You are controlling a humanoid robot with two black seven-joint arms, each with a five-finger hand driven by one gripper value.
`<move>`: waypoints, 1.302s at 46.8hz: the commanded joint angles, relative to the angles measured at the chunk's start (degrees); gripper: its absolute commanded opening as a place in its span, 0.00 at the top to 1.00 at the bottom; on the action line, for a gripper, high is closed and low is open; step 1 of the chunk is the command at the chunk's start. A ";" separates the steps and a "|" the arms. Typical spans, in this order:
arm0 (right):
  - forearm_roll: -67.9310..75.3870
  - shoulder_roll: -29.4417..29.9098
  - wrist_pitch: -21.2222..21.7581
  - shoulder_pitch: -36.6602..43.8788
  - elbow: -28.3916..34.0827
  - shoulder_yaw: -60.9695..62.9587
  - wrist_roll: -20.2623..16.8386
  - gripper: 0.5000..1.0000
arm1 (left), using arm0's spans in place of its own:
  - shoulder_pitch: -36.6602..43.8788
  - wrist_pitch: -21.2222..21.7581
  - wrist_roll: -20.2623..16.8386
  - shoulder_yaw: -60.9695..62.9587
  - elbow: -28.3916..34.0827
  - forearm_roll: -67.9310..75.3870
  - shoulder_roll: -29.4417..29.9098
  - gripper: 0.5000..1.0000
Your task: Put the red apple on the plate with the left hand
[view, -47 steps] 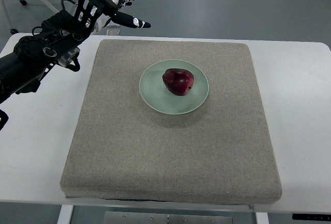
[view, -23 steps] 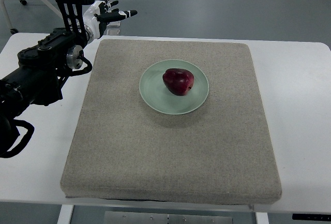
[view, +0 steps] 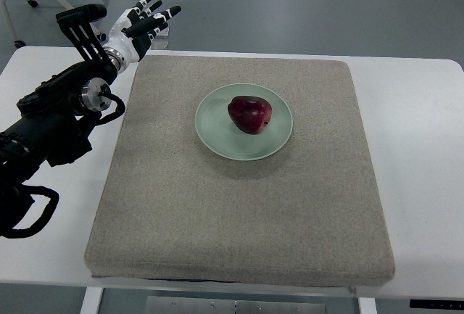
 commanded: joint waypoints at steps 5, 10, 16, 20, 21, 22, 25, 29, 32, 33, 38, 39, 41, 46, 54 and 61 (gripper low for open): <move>0.01 0.00 0.05 0.00 -0.06 0.00 -0.01 0.14 | 0.43 -1.77 -2.86 -0.18 1.04 -0.05 0.07 0.00; 0.01 0.00 -0.04 0.00 -0.06 0.00 -0.01 0.14 | 0.52 -4.93 -3.56 -0.35 2.80 -0.31 0.07 0.00; 0.01 0.00 -0.04 0.00 0.02 0.00 -0.01 0.14 | 0.70 -8.98 -3.48 -0.62 3.68 -3.82 0.24 0.00; 0.01 0.00 0.05 -0.09 0.02 0.00 -0.01 0.14 | 1.31 -10.04 -3.48 -0.44 4.12 -5.76 0.16 0.00; 0.01 0.00 -0.04 0.00 -0.06 0.00 -0.01 0.14 | 1.40 -9.95 -3.48 -0.35 4.12 -5.76 0.16 0.00; 0.01 0.00 -0.04 0.00 0.02 0.00 -0.01 0.14 | 1.40 -9.95 -3.56 -0.27 4.04 -5.76 0.16 0.00; 0.01 0.00 -0.04 0.00 -0.06 0.00 0.08 0.14 | 1.49 -9.95 -3.56 -0.09 3.86 -5.76 0.24 0.00; 0.01 0.00 -0.04 0.00 0.02 0.00 -0.01 0.14 | 1.40 -9.86 -3.56 -0.26 3.60 -5.76 0.68 0.00; 0.01 0.00 0.05 0.00 -0.06 0.00 -0.01 0.14 | 1.40 -9.77 -3.56 -0.35 3.60 -5.76 0.86 0.00; -0.07 0.00 0.05 0.00 0.02 0.00 0.07 0.14 | 1.40 -9.77 -3.56 -0.35 3.60 -5.76 0.86 0.00; 0.01 0.00 0.05 0.00 0.02 0.00 -0.01 0.14 | 1.40 -9.77 -3.56 -0.26 3.51 -5.32 0.86 0.00; 0.01 0.00 -0.04 0.00 0.02 0.00 -0.01 0.14 | 1.40 -9.77 -3.56 -0.26 3.51 -5.32 0.86 0.00; 0.01 0.00 -0.04 0.00 -0.06 0.00 -0.01 0.14 | 1.31 -9.77 -3.56 -0.26 3.42 -5.23 0.77 0.00; 0.01 0.00 -0.04 0.00 0.02 0.00 -0.01 0.14 | 0.79 -9.77 -3.56 -0.26 3.42 -5.23 0.77 0.00; -0.07 0.00 -0.04 0.00 0.02 0.00 -0.01 0.14 | 0.34 -9.86 -3.56 0.17 3.42 -5.06 0.77 0.00; 0.01 0.00 -0.04 0.00 -0.06 0.00 -0.01 0.14 | 0.52 -9.95 -3.56 0.17 3.42 -4.97 0.68 0.00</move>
